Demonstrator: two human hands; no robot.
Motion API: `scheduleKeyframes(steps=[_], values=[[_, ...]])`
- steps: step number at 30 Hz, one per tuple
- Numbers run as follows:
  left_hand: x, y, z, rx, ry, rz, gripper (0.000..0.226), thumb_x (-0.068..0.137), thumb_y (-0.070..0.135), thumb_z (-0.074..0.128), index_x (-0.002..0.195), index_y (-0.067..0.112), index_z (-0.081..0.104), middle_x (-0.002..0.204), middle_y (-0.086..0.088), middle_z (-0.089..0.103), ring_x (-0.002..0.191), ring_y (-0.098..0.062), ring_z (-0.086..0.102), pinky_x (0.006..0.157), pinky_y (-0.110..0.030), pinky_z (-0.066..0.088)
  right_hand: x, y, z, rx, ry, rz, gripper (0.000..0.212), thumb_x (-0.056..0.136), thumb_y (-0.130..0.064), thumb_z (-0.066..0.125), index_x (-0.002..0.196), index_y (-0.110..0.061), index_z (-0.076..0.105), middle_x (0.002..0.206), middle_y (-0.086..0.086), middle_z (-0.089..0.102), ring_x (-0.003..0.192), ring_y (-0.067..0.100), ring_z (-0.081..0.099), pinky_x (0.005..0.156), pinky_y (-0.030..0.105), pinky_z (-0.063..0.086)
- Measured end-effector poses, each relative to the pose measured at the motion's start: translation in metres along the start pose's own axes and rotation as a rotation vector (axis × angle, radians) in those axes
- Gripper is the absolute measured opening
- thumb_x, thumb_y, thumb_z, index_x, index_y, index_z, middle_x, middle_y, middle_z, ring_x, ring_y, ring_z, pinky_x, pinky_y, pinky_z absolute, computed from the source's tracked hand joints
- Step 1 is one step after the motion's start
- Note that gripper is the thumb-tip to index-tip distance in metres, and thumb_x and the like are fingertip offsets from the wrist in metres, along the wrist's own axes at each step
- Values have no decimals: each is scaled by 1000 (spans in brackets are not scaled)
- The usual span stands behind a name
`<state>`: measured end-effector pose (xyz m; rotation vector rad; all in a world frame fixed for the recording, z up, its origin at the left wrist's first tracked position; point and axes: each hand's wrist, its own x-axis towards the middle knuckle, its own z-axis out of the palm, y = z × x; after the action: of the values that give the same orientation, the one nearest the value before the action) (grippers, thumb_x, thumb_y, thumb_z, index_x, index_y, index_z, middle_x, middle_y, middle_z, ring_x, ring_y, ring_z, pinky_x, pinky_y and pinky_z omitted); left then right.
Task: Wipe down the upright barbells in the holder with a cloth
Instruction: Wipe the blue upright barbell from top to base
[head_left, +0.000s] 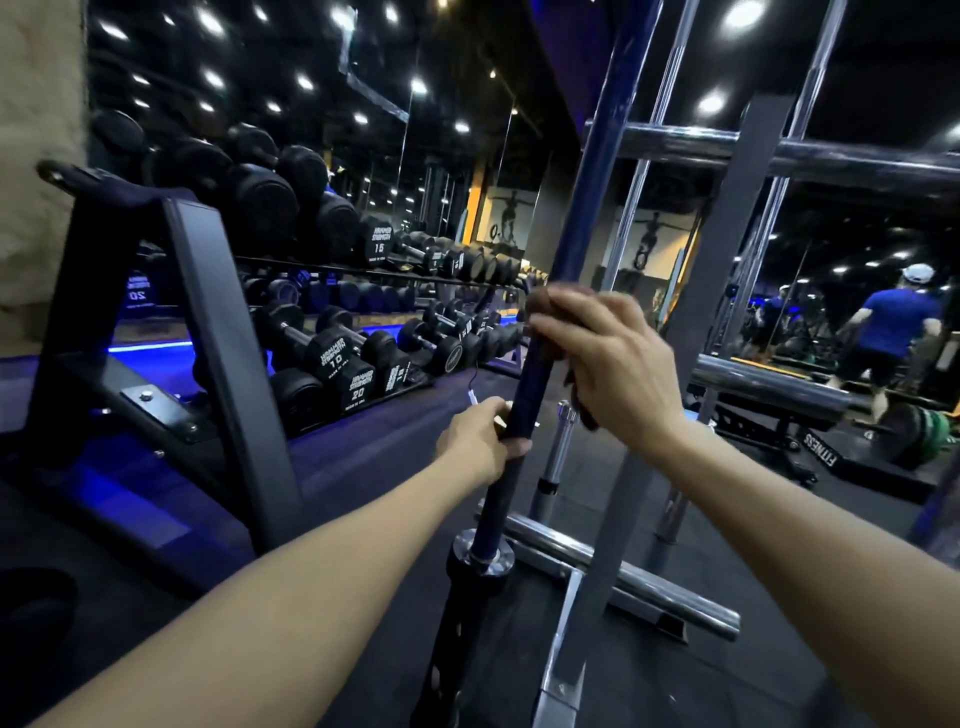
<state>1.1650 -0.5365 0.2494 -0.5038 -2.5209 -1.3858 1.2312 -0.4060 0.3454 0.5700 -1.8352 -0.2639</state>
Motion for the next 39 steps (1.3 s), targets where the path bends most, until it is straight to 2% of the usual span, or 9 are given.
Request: scheduleKeyframes(steps=[4, 9, 14, 17, 22, 25, 28, 33, 39], values=[[2, -3, 1, -2, -4, -13, 32, 77, 30, 75, 70, 34, 45, 87, 10, 63, 95, -22, 62, 87, -33, 47, 23, 1, 7, -60, 48, 135, 33, 90, -29, 51, 118, -25, 68, 132, -1, 58, 107, 32, 49, 73, 34, 48], [3, -3, 0, -20, -10, 31, 28, 76, 23, 75, 79, 35, 50, 83, 7, 63, 93, -25, 64, 88, -38, 50, -30, -20, 32, -55, -20, -121, 30, 81, -23, 58, 105, -24, 75, 124, -1, 65, 105, 20, 37, 90, 29, 44], [2, -1, 0, -23, -3, 8, 30, 79, 21, 74, 70, 30, 47, 71, 15, 54, 88, -25, 61, 84, -34, 48, 1, 2, 12, -20, -51, -62, 32, 85, -21, 63, 115, -29, 70, 129, -5, 61, 106, 28, 44, 72, 37, 52], [2, -3, -1, -9, -19, 5, 28, 80, 26, 74, 75, 31, 47, 79, 13, 58, 90, -22, 61, 82, -30, 46, 33, 17, 5, -57, 56, 65, 37, 88, -31, 48, 120, -28, 66, 133, -4, 57, 109, 25, 35, 76, 38, 49], [3, 3, -5, 53, -38, 2, 21, 80, 26, 73, 87, 28, 54, 98, 1, 66, 98, -26, 61, 82, -30, 47, 0, -2, 30, -144, 95, 40, 34, 89, -21, 58, 122, -23, 66, 134, 0, 58, 108, 27, 35, 85, 39, 50], [0, 7, -8, 81, -36, 0, 21, 81, 24, 71, 97, 24, 57, 106, -1, 65, 101, -26, 59, 75, -26, 41, -13, -4, 24, -146, 29, -66, 36, 88, -20, 52, 121, -22, 66, 133, 1, 59, 107, 25, 37, 82, 36, 52], [0, 7, -8, 113, -40, 0, 25, 83, 27, 69, 106, 24, 58, 111, -1, 64, 105, -26, 58, 76, -26, 40, 20, 6, 11, -62, 52, 52, 38, 87, -19, 58, 125, -24, 63, 135, 0, 56, 109, 31, 39, 75, 41, 51], [4, 3, -4, 143, -49, 1, 28, 83, 32, 69, 107, 24, 56, 112, -1, 63, 106, -27, 59, 85, -34, 48, 49, 11, 28, 6, 161, 232, 38, 89, -23, 58, 127, -27, 61, 139, -3, 52, 124, 31, 36, 97, 49, 41], [1, 3, -6, 97, -36, 33, 27, 81, 27, 71, 105, 26, 58, 109, -3, 65, 103, -30, 60, 88, -36, 48, -17, -15, 44, 31, 67, 107, 37, 89, -26, 55, 124, -23, 64, 137, 3, 55, 124, 28, 32, 103, 46, 38]])
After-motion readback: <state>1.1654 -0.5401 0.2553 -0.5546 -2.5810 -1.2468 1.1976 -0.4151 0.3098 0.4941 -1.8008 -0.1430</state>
